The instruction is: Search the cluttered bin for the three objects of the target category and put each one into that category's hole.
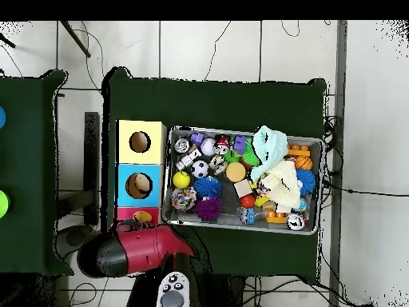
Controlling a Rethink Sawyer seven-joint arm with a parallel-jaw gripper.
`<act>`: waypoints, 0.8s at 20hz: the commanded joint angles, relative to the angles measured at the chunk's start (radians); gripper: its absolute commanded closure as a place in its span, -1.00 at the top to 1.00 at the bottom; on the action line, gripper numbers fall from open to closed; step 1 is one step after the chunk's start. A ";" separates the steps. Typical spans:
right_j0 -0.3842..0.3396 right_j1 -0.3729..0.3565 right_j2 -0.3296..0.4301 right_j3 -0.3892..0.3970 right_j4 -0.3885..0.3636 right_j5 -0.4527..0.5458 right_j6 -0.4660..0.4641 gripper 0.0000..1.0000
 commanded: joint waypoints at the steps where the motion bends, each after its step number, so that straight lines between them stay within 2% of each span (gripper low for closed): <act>1: -0.001 0.077 0.012 0.044 -0.024 -0.039 0.118 1.00; 10: 0.012 0.076 0.002 0.044 -0.024 -0.036 0.121 1.00; 11: 0.021 0.073 -0.006 0.051 -0.028 -0.071 0.132 -1.00; 14: 0.043 0.075 -0.031 0.047 -0.026 -0.081 0.154 -1.00; 16: 0.035 0.081 -0.022 0.042 -0.025 -0.061 0.135 -1.00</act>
